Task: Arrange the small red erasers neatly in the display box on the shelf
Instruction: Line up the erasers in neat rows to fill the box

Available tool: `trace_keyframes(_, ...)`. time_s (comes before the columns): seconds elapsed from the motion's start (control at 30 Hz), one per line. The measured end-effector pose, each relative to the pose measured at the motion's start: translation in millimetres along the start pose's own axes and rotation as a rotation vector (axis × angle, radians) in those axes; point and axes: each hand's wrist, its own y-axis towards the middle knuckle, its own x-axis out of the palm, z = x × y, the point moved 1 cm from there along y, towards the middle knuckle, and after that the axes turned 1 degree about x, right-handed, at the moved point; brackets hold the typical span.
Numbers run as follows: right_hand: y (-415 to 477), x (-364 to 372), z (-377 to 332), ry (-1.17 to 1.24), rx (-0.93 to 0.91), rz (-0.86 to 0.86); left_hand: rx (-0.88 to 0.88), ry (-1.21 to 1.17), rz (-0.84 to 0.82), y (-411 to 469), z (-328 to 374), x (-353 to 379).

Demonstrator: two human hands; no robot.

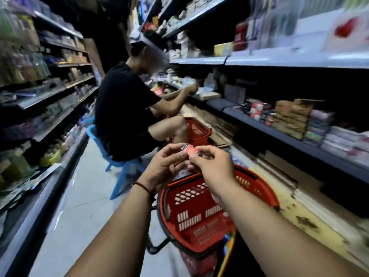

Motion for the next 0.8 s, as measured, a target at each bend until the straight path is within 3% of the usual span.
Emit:
trace_keyframes(0.37,-44,-248,-134,-0.194,-0.230,0.460,-0.185,-0.060,-0.487,38,-60,298)
trace_keyframes(0.57,-91,-362,-169,-0.236,-0.145,0.604,-0.279,-0.028,-0.739,29,-122,422)
trace_keyframes(0.7,-122,-426,-174,-0.336,-0.139,0.719,-0.233,0.059,-0.833,18,-174,479)
trace_keyframes(0.8,-142,-466,-170,-0.363,-0.131,0.862,-0.048,0.240,-0.791,18,-209,497)
